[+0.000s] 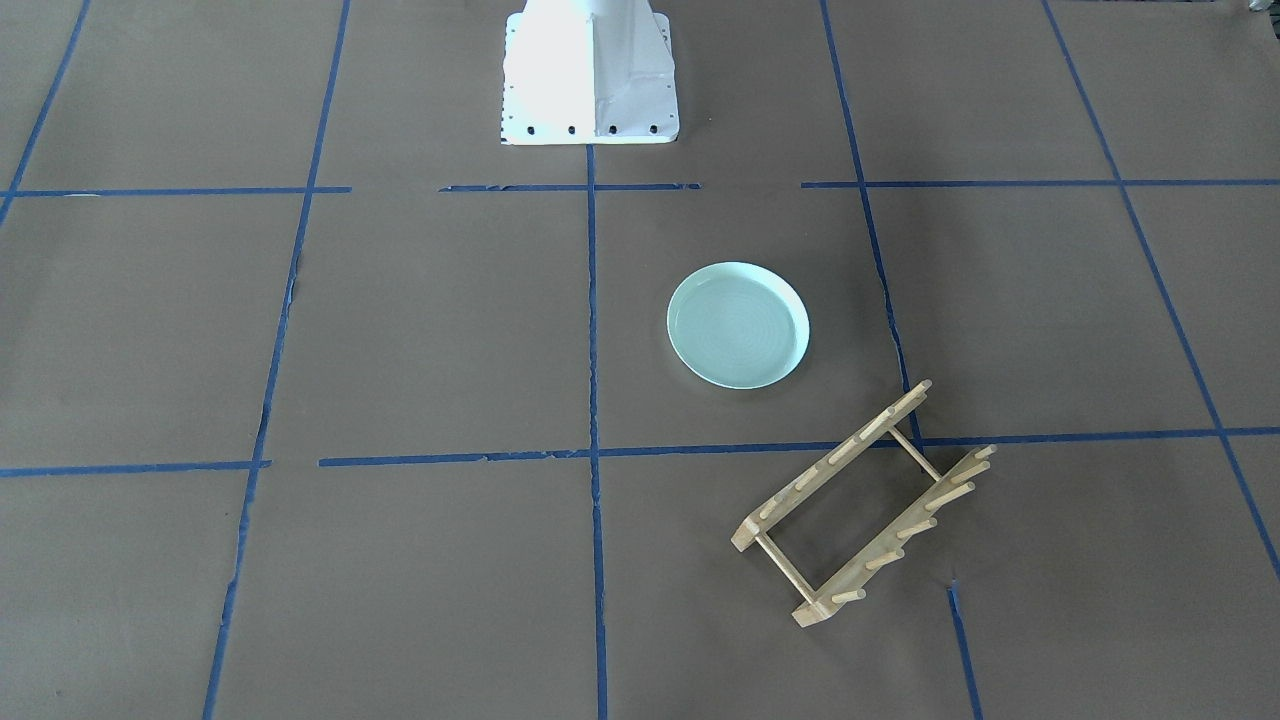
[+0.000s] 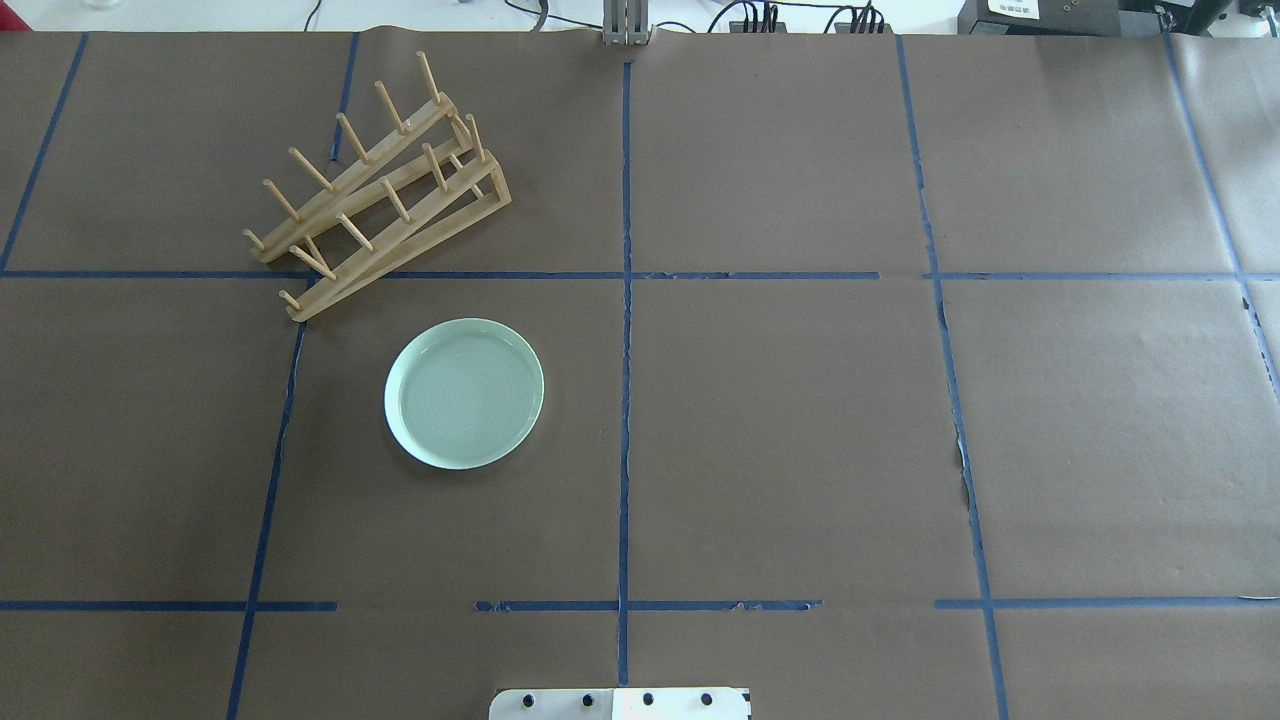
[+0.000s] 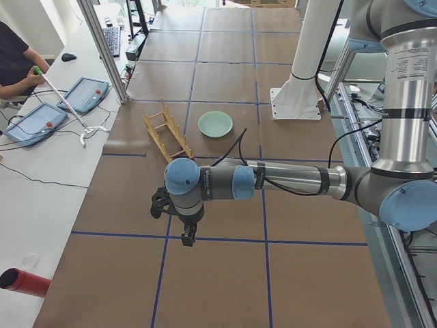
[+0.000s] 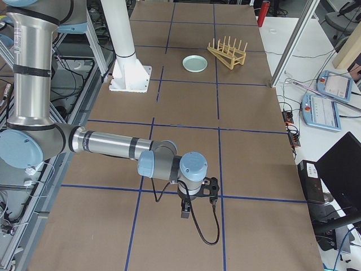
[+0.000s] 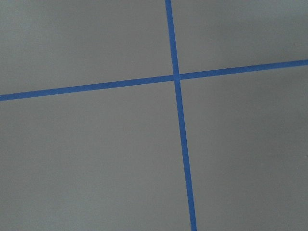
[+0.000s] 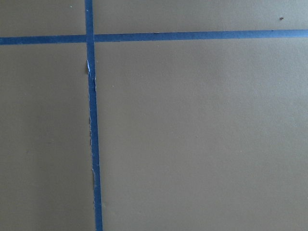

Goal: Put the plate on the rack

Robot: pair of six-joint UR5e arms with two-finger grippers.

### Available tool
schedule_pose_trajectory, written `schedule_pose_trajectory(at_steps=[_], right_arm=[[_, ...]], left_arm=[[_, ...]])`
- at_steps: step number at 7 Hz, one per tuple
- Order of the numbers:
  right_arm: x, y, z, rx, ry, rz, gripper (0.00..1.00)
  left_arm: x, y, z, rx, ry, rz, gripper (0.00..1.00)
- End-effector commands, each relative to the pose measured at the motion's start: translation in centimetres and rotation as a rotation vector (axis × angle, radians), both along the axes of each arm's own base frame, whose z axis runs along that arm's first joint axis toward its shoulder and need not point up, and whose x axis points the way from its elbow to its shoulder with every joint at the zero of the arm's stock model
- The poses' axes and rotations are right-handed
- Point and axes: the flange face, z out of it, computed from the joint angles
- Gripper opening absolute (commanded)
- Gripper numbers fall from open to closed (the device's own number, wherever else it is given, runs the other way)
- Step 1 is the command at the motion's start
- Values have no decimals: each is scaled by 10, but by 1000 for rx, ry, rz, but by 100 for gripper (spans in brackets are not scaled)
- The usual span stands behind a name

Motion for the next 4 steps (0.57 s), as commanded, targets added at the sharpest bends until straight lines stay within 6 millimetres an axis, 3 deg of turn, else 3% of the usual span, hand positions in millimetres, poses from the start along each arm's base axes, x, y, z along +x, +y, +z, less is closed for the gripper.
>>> schedule_pose_trajectory(at_steps=[1,4], right_arm=[[0,0,0,0,0,0,100],[0,0,0,0,0,0,100]], left_arm=[[0,-3,-3,6,-3,-2,100],[-1,2,-1,8,-10,-1,100]])
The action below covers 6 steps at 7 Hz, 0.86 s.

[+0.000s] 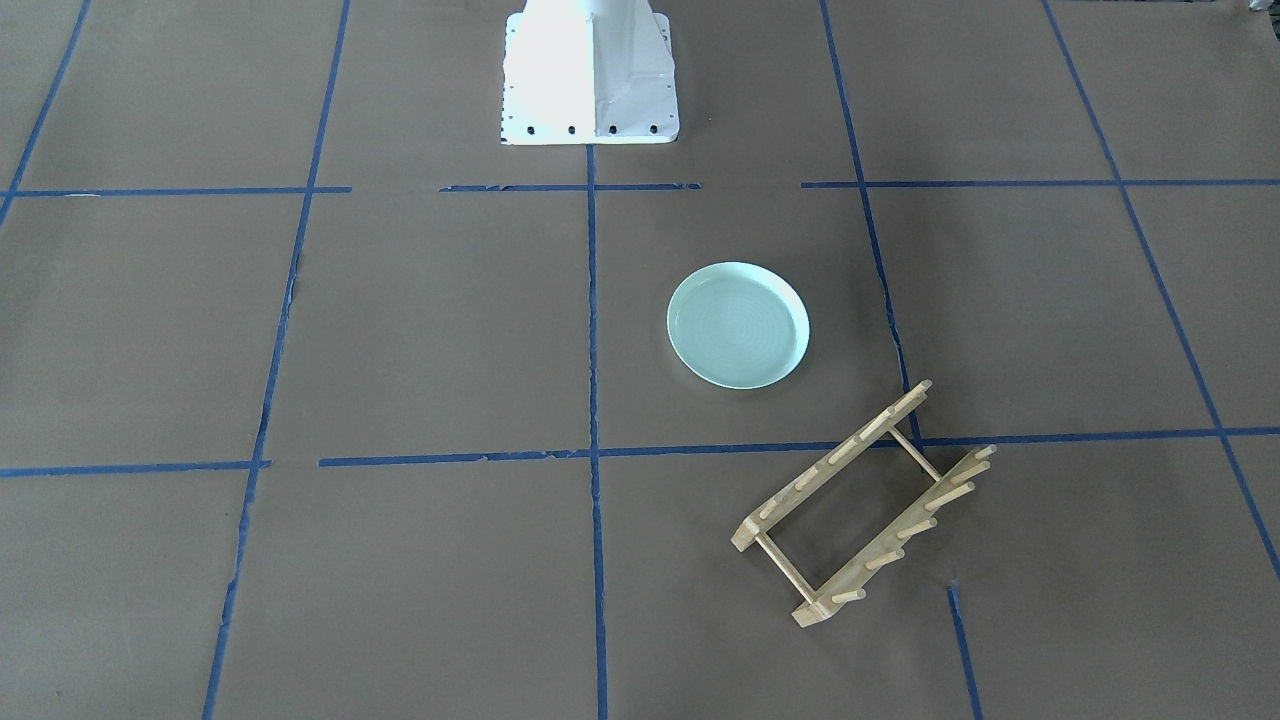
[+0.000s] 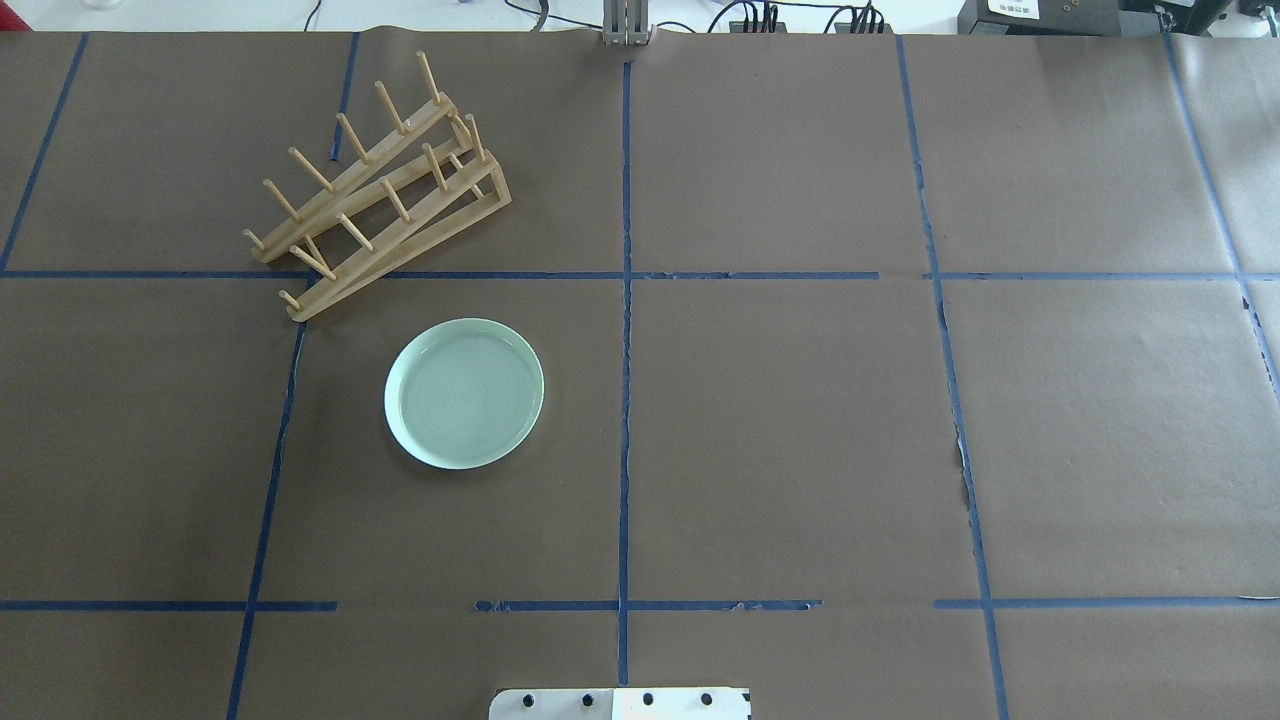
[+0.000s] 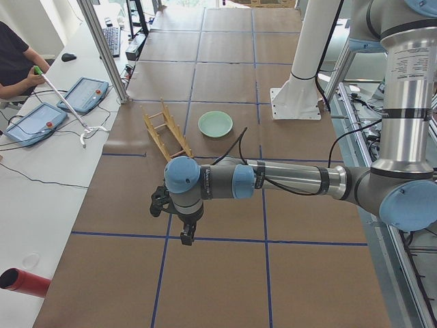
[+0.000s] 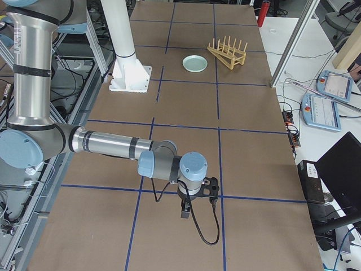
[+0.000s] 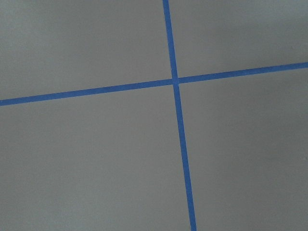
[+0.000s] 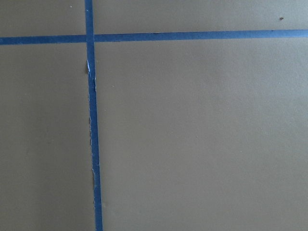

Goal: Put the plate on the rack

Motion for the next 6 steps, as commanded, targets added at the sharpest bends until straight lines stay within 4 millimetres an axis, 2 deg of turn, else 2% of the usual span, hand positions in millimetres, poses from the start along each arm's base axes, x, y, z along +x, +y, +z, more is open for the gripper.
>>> schedule_pose_trajectory(at_steps=[1,4,6], right_arm=[[0,0,0,0,0,0,100],[0,0,0,0,0,0,100],[0,0,0,0,0,0,100]], left_arm=[[-1,-2,-1,-5,-10,-7,100],[-1,1,-13,29,-9,-4,100],[1,-4,-19,62,0,-3,100]])
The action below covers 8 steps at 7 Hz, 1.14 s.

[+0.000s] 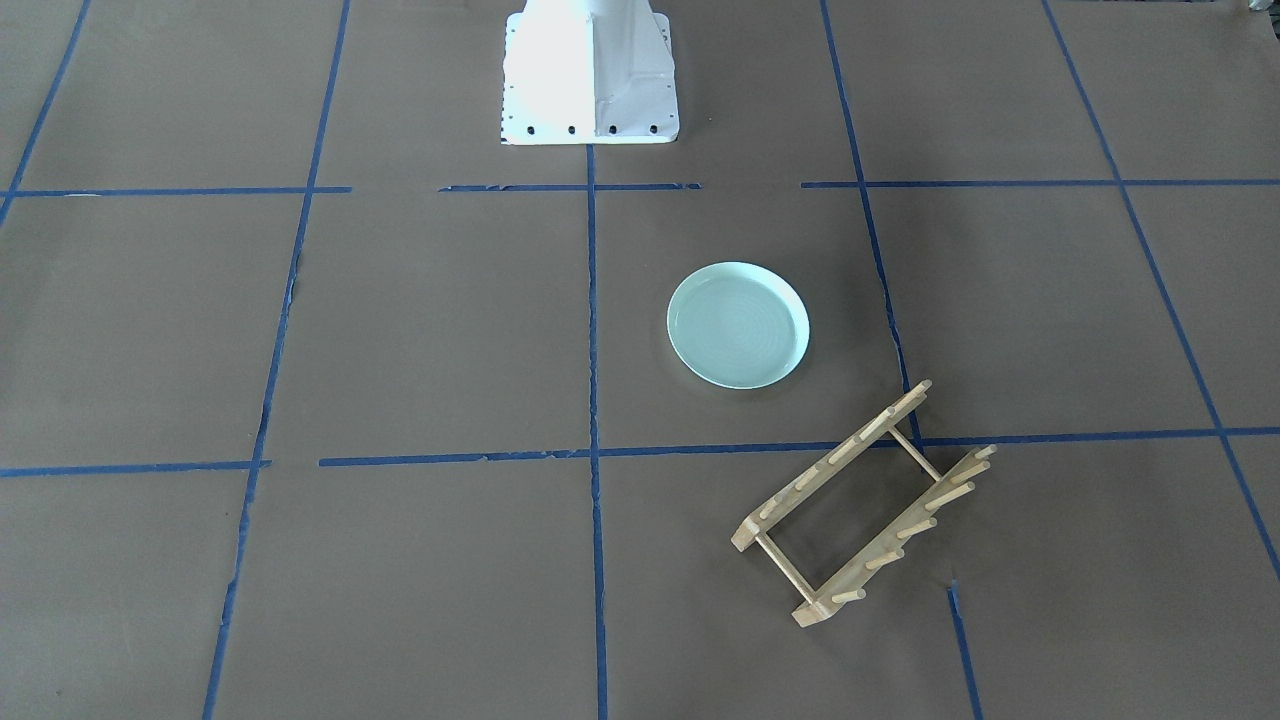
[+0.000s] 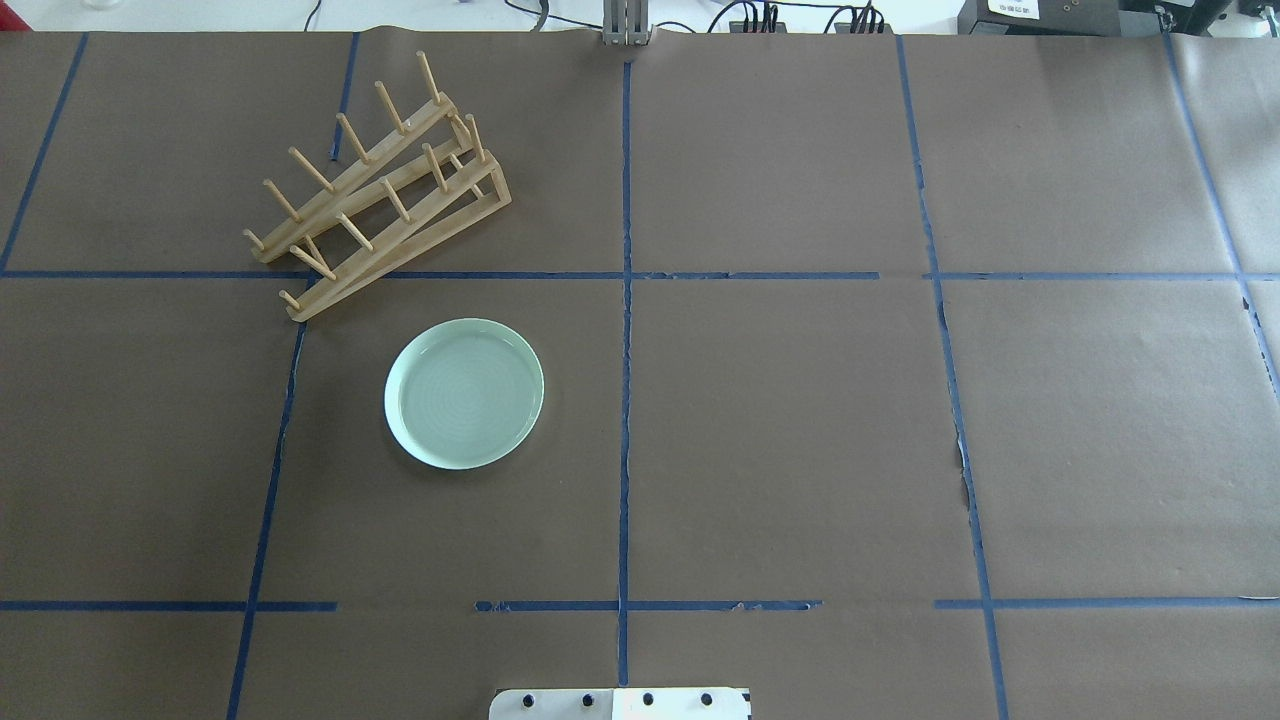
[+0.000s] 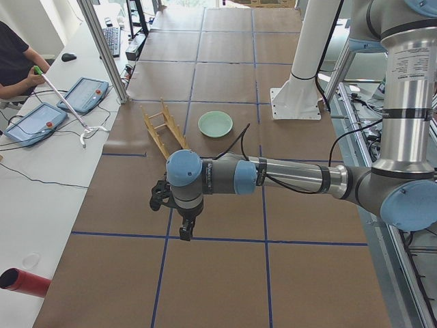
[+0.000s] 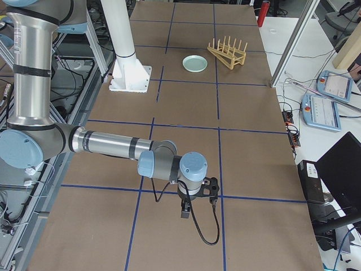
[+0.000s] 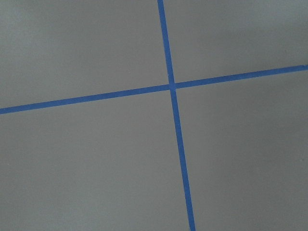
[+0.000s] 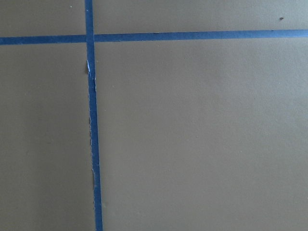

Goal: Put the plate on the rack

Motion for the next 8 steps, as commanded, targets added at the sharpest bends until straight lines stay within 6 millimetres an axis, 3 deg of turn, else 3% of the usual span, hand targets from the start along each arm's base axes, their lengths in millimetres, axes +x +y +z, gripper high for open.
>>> schedule_pose_trajectory(at_steps=[1,3,4,5,8], right_arm=[[0,0,0,0,0,0,100],[0,0,0,0,0,0,100],[0,0,0,0,0,0,100],[0,0,0,0,0,0,100],[0,0,0,0,0,0,100]], left_arm=[[0,-4,-6,64,1,-1,100],[0,-4,-1,64,-10,7,100],[2,-5,-13,62,5,-17,100],[15,-9,-28,34,55,-61,100],[134,-23,-87,4,150,-120,100]])
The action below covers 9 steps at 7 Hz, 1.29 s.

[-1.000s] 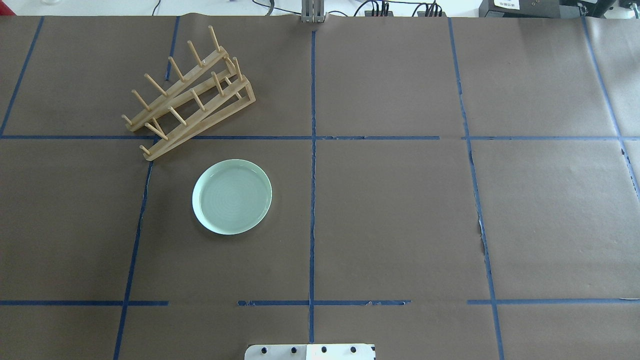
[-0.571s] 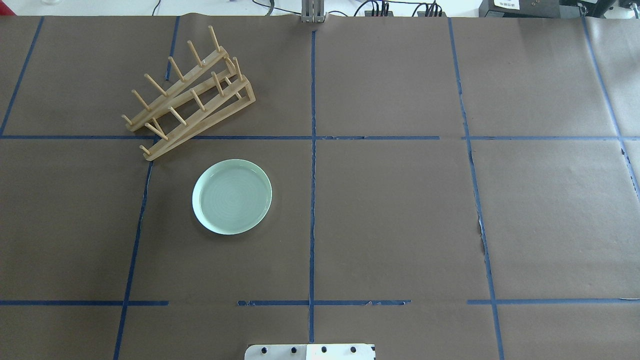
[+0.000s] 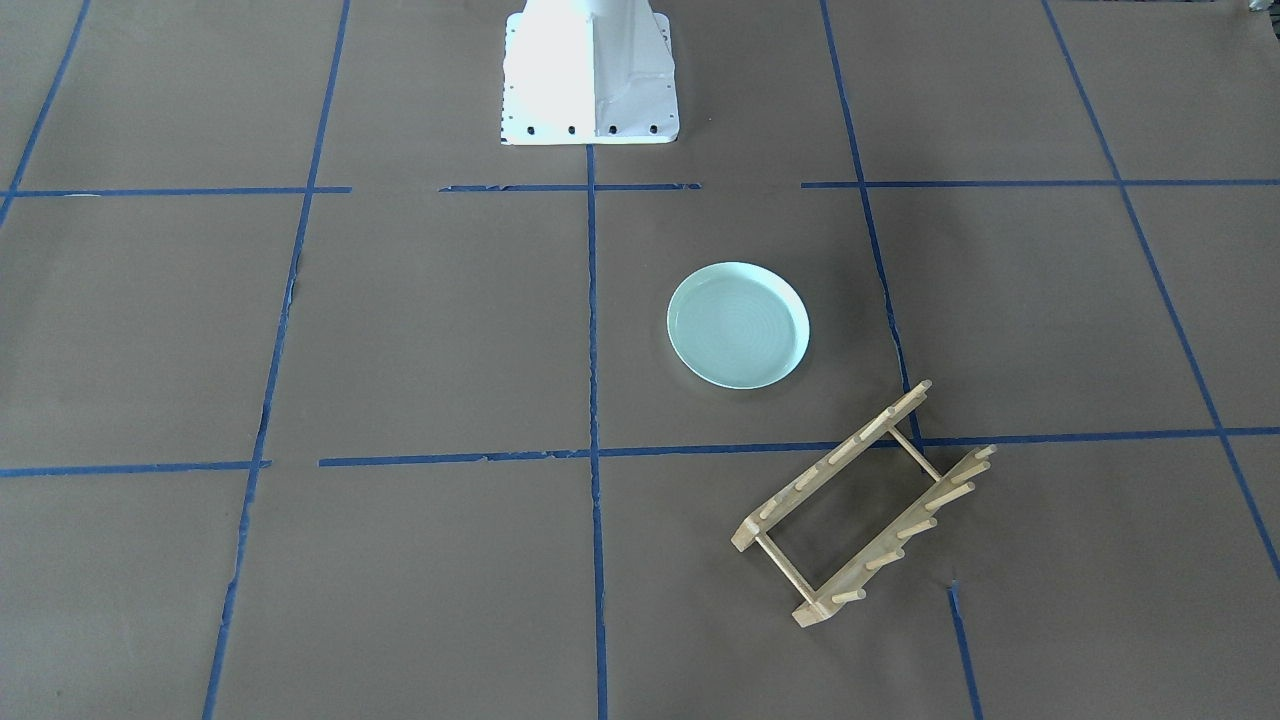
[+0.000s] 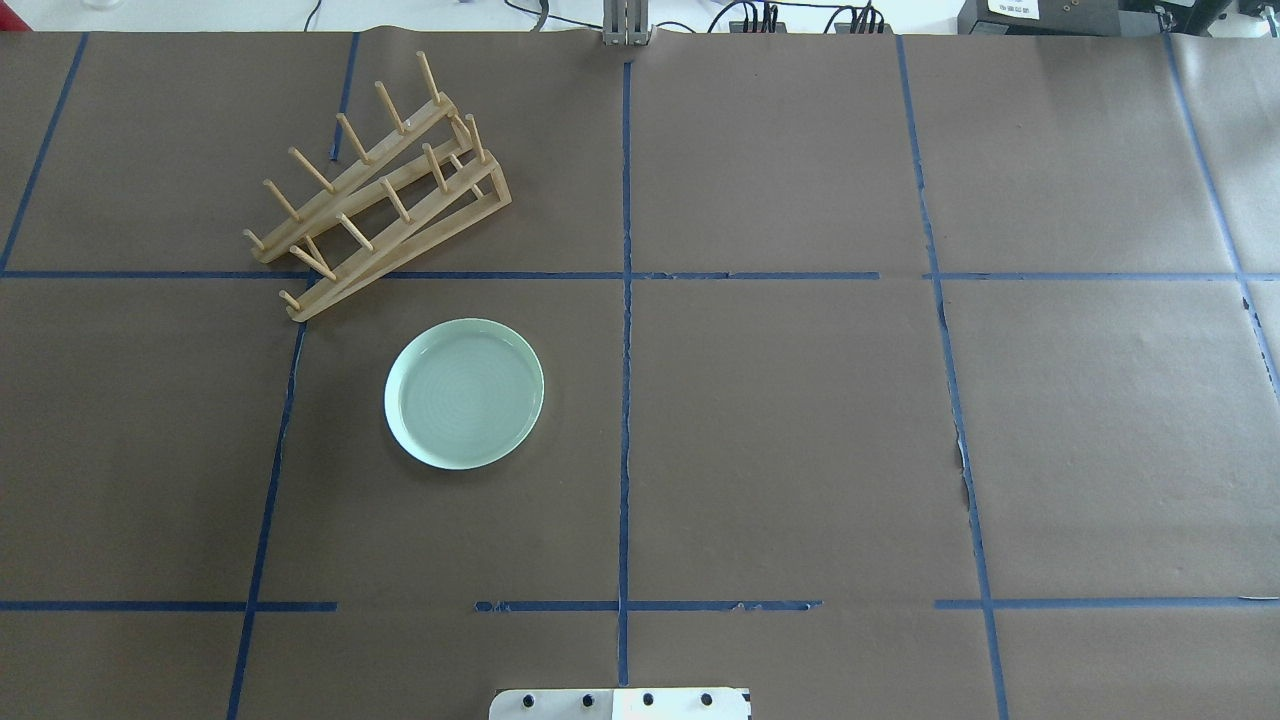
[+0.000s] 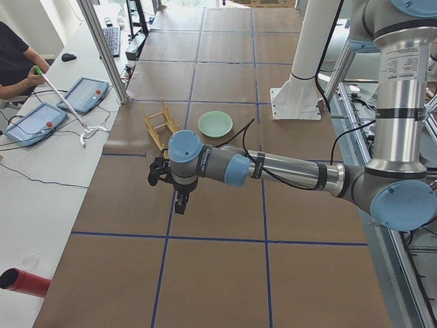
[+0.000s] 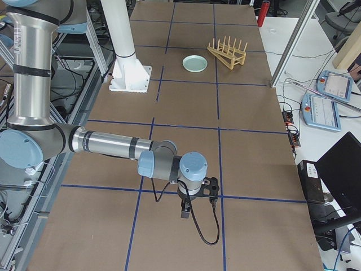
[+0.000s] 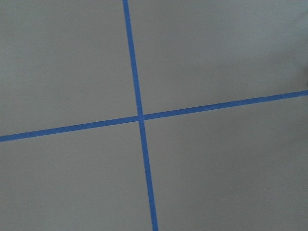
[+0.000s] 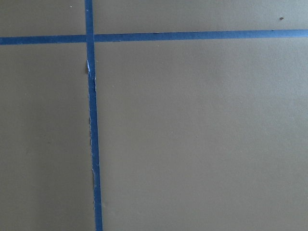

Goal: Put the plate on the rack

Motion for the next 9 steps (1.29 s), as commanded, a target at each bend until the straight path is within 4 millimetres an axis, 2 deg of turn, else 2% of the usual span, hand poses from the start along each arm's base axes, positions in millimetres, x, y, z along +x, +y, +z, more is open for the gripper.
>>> schedule_pose_trajectory(at_steps=[1,2,3,4,5,6,7,8,9], right_arm=[[0,0,0,0,0,0,100],[0,0,-1,1,0,0,100],[0,0,0,0,0,0,100],[0,0,0,0,0,0,100],[0,0,0,0,0,0,100],[0,0,0,0,0,0,100],[0,0,-1,1,0,0,100],[0,0,-1,2,0,0,100],[0,0,-1,2,0,0,100]], left_arm=[[89,1,-57,-61,94,-50,100],[122,-11,-96,-83,143,-74,100],[184,-24,-144,-160,168,-121,100],[248,-26,-189,-254,201,-179,100],[308,-13,-214,-284,190,-140,100],[370,-6,-253,-309,125,-92,100],[417,-8,-295,-329,49,-82,100],[452,7,-320,-313,8,-64,99],[485,25,-317,-310,-25,-32,98]])
